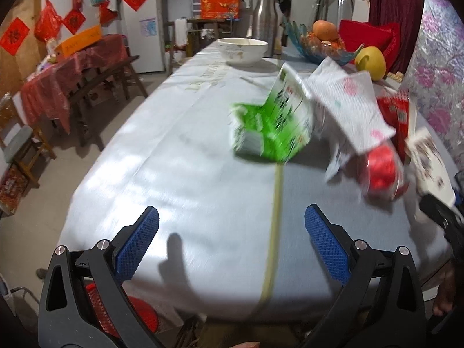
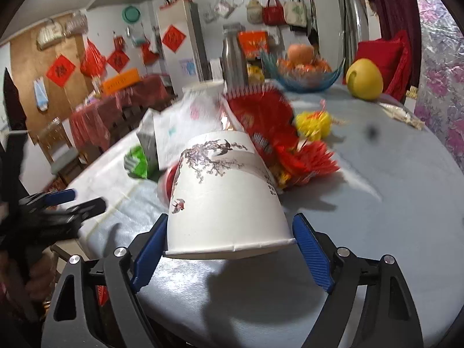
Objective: Collect trash
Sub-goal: 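Grasp green milk carton with left tool while right tool grasps white paper cup, then drop carton into red basket with left tool while right tool drops paper cup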
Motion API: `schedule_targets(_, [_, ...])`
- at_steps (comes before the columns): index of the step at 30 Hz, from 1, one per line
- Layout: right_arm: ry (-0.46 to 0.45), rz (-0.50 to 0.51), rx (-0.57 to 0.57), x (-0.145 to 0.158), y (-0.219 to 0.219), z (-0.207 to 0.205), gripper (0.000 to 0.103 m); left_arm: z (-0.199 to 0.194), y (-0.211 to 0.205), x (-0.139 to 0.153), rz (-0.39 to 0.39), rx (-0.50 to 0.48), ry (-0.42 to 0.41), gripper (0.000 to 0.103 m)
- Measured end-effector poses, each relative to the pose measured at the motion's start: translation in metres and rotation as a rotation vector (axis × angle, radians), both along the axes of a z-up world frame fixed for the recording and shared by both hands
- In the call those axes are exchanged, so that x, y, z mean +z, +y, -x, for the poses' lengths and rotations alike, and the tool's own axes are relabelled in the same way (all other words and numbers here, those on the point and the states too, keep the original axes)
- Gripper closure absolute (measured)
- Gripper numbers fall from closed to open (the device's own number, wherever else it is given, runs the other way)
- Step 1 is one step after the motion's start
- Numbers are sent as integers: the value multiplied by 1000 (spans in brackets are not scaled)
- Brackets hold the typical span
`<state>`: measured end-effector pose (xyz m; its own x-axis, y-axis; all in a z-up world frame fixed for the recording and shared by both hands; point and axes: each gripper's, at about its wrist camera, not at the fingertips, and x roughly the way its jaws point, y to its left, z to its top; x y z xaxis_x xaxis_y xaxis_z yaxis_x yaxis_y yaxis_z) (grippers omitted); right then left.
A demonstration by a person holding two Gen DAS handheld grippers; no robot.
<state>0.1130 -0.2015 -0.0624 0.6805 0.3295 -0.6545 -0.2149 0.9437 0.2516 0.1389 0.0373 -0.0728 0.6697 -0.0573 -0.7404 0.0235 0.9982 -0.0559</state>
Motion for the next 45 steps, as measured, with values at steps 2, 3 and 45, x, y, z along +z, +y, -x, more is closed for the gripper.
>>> schedule_targets(2, [-7, -29, -3, 3, -12, 1, 19, -14, -5, 3, 36, -40, 2, 7])
schedule_targets(3, [-10, -46, -9, 4, -17, 2, 19, -22, -10, 3, 50, -68, 2, 7])
schedule_targets(45, [-113, -85, 241, 52, 68, 47, 19, 110, 199, -6, 80, 269, 97, 30])
